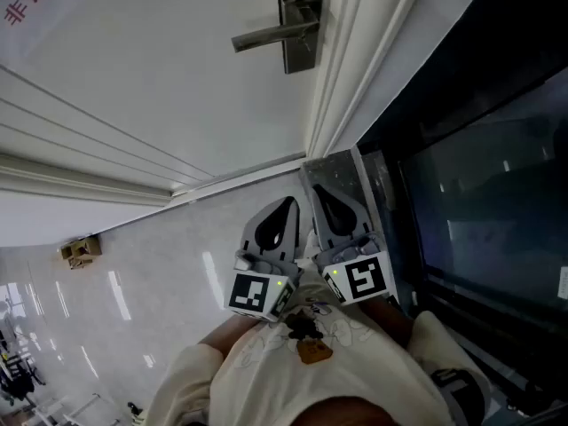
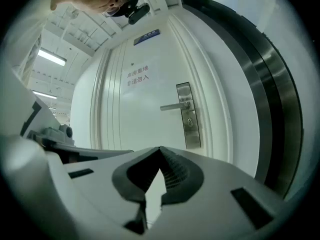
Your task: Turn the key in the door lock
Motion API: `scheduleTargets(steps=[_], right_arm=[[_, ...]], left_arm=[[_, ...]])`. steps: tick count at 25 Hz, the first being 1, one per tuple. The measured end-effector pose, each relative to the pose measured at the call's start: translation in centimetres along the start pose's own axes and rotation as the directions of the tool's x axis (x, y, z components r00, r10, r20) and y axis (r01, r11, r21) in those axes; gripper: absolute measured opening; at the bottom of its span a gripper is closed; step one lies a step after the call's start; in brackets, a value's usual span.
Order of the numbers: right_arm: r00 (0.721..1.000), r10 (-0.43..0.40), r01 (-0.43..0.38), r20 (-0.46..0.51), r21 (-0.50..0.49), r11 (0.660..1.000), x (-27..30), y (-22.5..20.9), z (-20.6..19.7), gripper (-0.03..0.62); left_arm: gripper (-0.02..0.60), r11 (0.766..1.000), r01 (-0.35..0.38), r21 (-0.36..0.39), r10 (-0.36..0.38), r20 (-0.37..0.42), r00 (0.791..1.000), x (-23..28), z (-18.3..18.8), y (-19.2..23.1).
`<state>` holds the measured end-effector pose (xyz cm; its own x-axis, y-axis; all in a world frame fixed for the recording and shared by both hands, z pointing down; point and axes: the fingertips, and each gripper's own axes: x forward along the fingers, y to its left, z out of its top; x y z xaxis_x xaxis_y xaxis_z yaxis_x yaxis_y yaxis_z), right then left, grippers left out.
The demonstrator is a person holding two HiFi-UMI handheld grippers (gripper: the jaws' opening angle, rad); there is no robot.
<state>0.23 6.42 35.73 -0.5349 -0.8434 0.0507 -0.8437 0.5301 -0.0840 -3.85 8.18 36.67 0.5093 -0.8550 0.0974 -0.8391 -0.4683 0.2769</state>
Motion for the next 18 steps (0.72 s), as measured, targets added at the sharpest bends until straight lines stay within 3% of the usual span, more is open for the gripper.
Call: scheduleTargets(steps=[12,18], right_arm=[[1.000,0.009,-0.010,-0.022,-0.016,1.000,-0.3,-0.7,-0.5,0.006],[1.000,0.021,-0.021,-0.004,0.024,0.999,-0.6,-2.2,0.0,0.006]], left_arm=[[0.003,1.000,-0.020,-0.018,0.020,0.003,1.000,0.3,-0.3,-0.5],[0.003,0.999,-0.029,-0.017,0.029,0.017,0.999,1.4,-0.1,-1.4]])
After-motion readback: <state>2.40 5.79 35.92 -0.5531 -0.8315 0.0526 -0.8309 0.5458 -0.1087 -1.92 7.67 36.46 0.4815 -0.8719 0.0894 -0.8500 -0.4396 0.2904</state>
